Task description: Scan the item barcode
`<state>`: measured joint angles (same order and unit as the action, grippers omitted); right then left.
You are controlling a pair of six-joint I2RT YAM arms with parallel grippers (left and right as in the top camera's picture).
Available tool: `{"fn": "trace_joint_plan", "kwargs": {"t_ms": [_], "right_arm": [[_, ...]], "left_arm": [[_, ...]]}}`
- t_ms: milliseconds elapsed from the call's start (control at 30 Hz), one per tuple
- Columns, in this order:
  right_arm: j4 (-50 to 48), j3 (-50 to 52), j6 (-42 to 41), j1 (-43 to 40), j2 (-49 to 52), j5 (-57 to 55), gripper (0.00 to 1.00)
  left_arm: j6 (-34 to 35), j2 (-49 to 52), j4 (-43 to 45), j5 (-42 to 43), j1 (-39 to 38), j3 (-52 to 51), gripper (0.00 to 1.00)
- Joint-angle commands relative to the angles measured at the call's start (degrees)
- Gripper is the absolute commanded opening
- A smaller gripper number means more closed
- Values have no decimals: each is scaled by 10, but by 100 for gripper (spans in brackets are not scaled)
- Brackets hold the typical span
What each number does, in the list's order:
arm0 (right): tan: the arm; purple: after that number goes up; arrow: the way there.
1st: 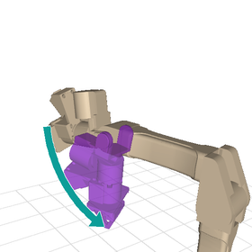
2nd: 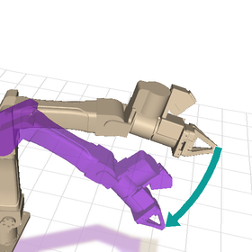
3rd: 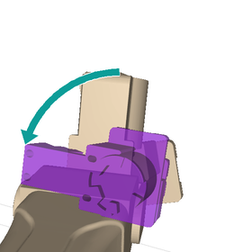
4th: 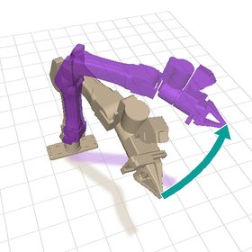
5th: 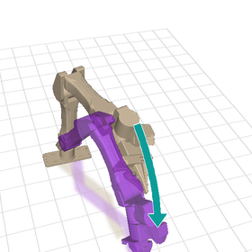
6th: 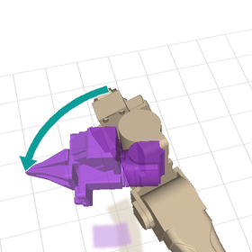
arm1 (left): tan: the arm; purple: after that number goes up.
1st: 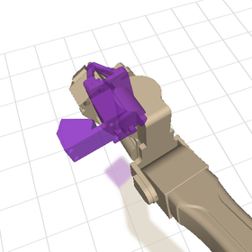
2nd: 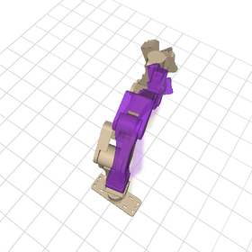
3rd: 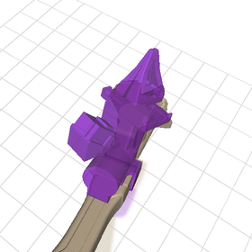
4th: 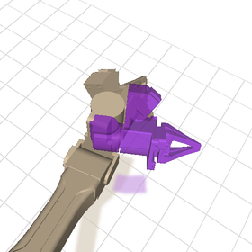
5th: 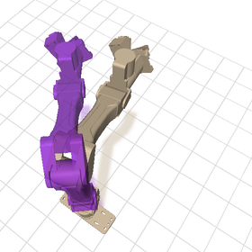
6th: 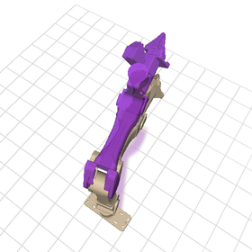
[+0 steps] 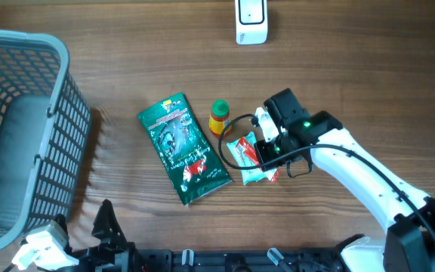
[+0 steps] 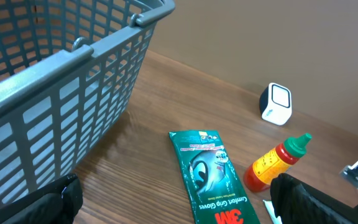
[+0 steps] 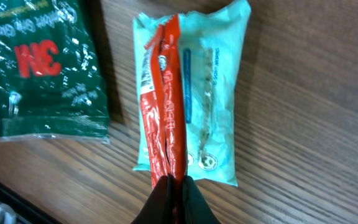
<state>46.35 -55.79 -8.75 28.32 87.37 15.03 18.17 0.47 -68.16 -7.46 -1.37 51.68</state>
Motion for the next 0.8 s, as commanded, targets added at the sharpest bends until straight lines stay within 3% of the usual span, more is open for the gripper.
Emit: {"fn": "trace_joint_plan", "kwargs": {"t_ms": [0,100,167,400,567,767], "right_arm": [[-18,43,-56,0,-2,-18,5],[14,56,-189,0,-2,-47,4],[42,56,-233,0,-2,-48,5],[50,58,-227,9,-2,-11,11],[-27,116,-229,40,-2,20,13],[-41,80,-204,39,-3,15,13]], "left_arm": [[3,-1,0,-1,4,0,100],[3,-1,0,-1,4,0,100],[3,-1,0,-1,4,0,100],[3,-1,0,-1,4,0,100],[3,-1,0,-1,4,0,100],[3,-1,0,-1,4,0,100]]}}
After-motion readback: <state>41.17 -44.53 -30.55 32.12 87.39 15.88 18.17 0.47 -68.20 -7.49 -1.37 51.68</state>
